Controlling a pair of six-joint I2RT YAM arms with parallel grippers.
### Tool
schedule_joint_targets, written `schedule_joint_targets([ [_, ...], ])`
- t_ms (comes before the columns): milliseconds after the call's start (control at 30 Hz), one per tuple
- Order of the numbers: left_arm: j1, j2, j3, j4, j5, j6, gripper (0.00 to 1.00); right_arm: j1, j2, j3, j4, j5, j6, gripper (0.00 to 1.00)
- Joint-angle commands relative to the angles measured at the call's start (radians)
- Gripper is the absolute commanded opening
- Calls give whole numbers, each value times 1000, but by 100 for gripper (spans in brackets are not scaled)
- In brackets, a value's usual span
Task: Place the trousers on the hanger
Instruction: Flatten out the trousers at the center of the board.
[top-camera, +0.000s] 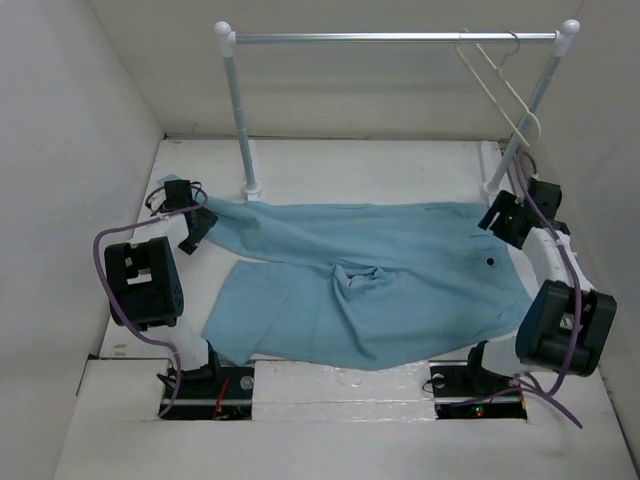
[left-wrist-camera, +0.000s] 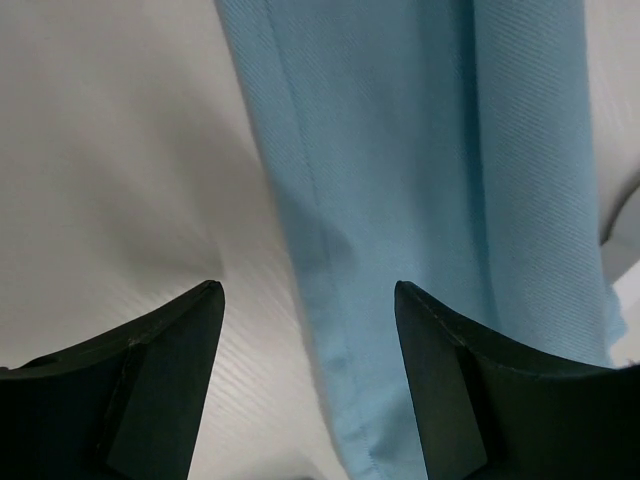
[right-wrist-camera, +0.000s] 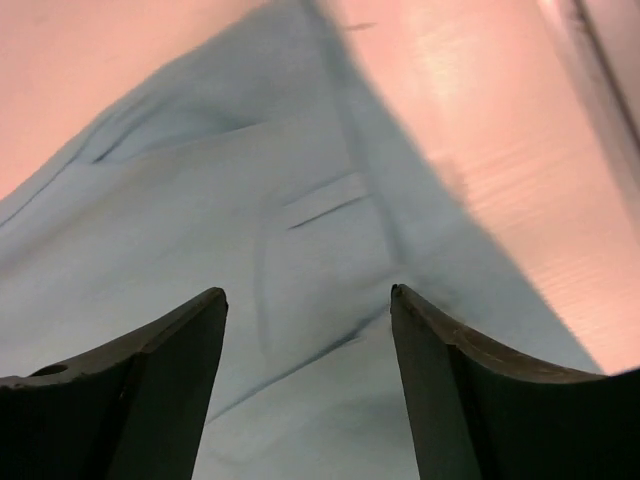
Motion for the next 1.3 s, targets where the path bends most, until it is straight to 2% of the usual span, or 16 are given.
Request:
schedule_joint_targets([
  [0, -6, -13, 9, 96, 44, -123, 65, -169, 98, 46, 26, 24, 2, 73],
  [67, 3, 1, -1, 113, 45, -140, 65, -210, 218, 81, 51, -83, -31, 74],
  [167, 22, 34, 7, 117, 59, -149, 65, -223, 368, 214, -38, -140, -146, 75],
  [267, 32, 54, 13, 117, 47, -146, 64, -214, 372, 239, -43, -125, -199, 73],
  [367, 43, 71, 22, 117, 30, -142, 63, -224, 353, 207, 2, -126, -183, 65],
  [400, 52, 77, 31, 114, 31, -143, 63, -224, 365, 204, 8, -131, -174, 61],
  [433, 62, 108, 45, 109, 28, -142, 61, -224, 384, 202, 11, -166, -170, 52],
  [467, 62, 108, 45, 109, 28, -142, 61, -224, 384, 202, 11, -166, -169, 52],
  [533, 80, 134, 65, 84, 27, -145, 60, -224, 381, 181, 9, -163, -151, 40],
  [600, 91, 146, 77, 77, 21, -145, 58, -224, 349, 158, 17, -156, -127, 34],
  [667, 91, 162, 90, 71, 11, -137, 58, -234, 327, 141, 14, -131, -116, 33],
  [700, 91, 165, 102, 64, 1, -134, 58, -234, 318, 142, 3, -130, -116, 19],
  [800, 91, 191, 139, 48, -10, -120, 54, -258, 290, 175, -30, -120, -122, 0],
  [933, 91, 200, 163, 28, -22, -111, 49, -267, 267, 201, -49, -119, -122, 0],
  [1100, 112, 183, 157, 23, -18, -94, 43, -280, 134, 231, -46, -44, -87, 0],
  [1267, 132, 166, 137, 18, -5, -80, 43, -323, 105, 253, -69, 27, -51, 0],
])
